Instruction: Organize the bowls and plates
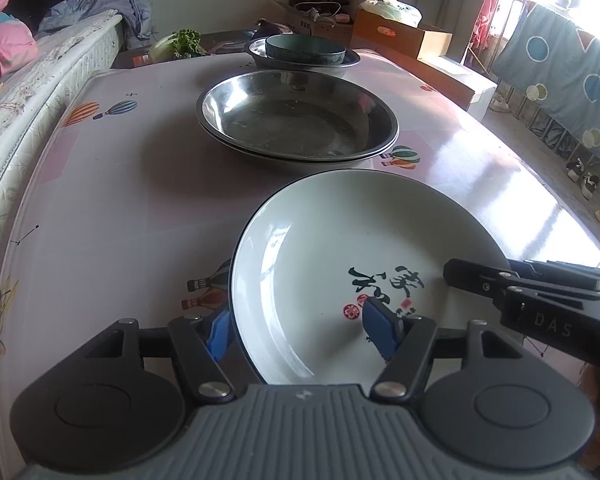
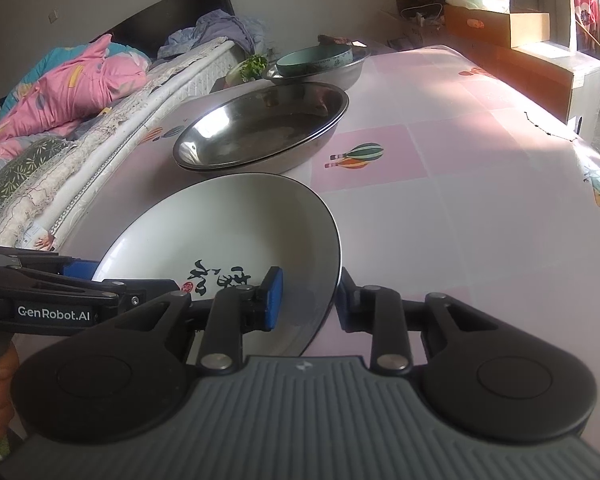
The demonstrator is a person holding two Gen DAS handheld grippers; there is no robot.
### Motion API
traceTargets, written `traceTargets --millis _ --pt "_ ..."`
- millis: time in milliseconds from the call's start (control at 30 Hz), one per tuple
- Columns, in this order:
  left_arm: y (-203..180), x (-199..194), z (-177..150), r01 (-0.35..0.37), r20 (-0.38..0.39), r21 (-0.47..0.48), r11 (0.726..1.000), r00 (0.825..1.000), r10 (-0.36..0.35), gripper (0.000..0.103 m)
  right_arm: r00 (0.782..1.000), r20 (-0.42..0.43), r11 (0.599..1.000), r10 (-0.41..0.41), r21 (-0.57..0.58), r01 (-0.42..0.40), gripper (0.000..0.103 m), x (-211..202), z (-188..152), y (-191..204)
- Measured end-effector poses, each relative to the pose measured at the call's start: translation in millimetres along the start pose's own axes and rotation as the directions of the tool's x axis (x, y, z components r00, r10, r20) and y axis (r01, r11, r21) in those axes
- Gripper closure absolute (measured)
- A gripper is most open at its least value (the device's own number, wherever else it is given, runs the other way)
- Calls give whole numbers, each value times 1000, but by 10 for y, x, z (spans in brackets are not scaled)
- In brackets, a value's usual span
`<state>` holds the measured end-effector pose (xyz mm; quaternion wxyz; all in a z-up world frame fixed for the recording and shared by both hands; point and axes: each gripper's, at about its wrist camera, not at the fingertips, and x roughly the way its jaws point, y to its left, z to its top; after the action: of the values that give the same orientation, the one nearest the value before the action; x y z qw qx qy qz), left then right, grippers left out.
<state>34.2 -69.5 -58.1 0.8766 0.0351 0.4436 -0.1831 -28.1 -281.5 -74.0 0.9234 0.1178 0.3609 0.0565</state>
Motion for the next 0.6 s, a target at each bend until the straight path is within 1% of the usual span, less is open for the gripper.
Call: traceTargets --millis 600 --pt "-30 -80 -9 -14 18 4 1000 1000 14 36 1000 7 1000 3 14 -3 75 -58 -15 -14"
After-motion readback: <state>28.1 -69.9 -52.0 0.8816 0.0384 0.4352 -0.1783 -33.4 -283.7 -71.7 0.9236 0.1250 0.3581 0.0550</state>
